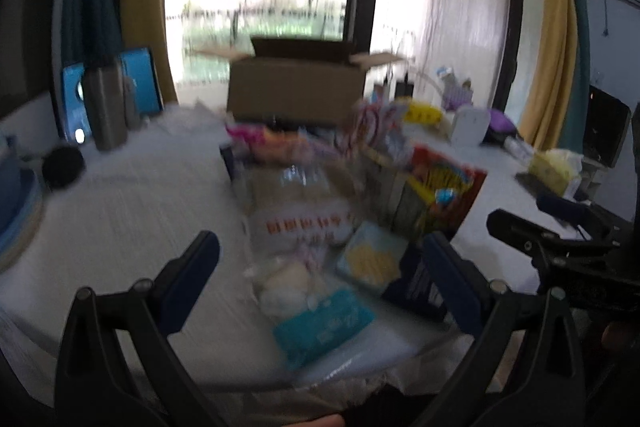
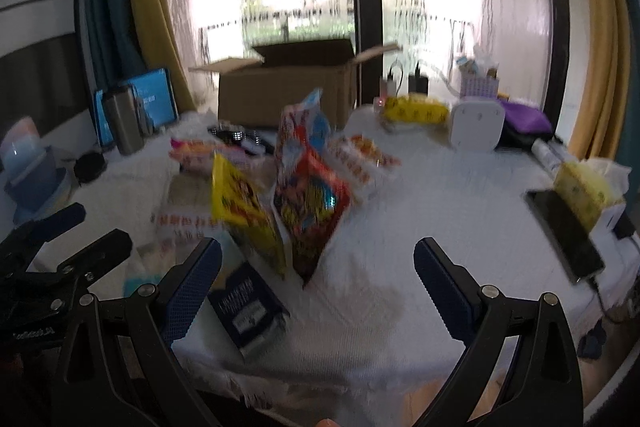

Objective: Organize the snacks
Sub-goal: 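Grasp the blue wet-wipe pack with the left gripper while the right grasps the dark blue biscuit box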

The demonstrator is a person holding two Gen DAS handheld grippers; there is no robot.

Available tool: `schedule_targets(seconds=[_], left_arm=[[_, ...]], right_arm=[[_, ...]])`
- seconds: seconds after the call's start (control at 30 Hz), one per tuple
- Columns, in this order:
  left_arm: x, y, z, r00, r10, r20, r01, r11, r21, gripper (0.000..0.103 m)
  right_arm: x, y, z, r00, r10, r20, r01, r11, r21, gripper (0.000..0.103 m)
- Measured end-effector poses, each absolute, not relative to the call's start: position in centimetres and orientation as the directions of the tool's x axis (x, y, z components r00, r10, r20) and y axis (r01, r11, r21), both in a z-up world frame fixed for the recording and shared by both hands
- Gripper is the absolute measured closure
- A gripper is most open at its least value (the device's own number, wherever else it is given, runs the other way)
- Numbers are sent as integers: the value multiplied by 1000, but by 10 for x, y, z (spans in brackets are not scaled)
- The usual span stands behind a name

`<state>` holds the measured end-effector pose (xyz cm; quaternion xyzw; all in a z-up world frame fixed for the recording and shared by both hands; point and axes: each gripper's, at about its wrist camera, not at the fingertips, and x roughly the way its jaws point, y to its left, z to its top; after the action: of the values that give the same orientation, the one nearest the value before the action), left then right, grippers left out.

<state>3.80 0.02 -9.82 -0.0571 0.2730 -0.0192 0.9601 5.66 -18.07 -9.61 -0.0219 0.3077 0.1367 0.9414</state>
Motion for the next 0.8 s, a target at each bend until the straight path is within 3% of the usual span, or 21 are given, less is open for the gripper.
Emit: schedule_targets(seconds=[0.33, 0.57, 0.67, 0.7, 0.73, 0.8], left_arm=[[66, 9, -148, 723, -78, -686, -55, 984, -169, 1], [72, 19, -161, 695, -55, -717, -96, 981, -168, 2], [73, 14, -162, 688, -46, -724, -81, 987, -140, 2], [74, 13, -163, 685, -42, -727, -76, 989, -129, 3], [75, 13, -162, 684, -41, -728, -72, 990, -124, 8], [76, 12, -161, 684, -40, -729, -64, 991, -114, 22]], right_arm=[[74, -171, -141, 646, 330, -688, -351, 929, 116, 4], [72, -139, -159, 591, 374, -715, -479, 876, 62, 6], [74, -130, -166, 588, 371, -719, -492, 869, 46, 15], [74, -127, -167, 590, 372, -717, -497, 867, 40, 27], [74, -125, -167, 592, 368, -717, -505, 863, 27, 35], [73, -124, -166, 584, 381, -717, -517, 855, 33, 38]])
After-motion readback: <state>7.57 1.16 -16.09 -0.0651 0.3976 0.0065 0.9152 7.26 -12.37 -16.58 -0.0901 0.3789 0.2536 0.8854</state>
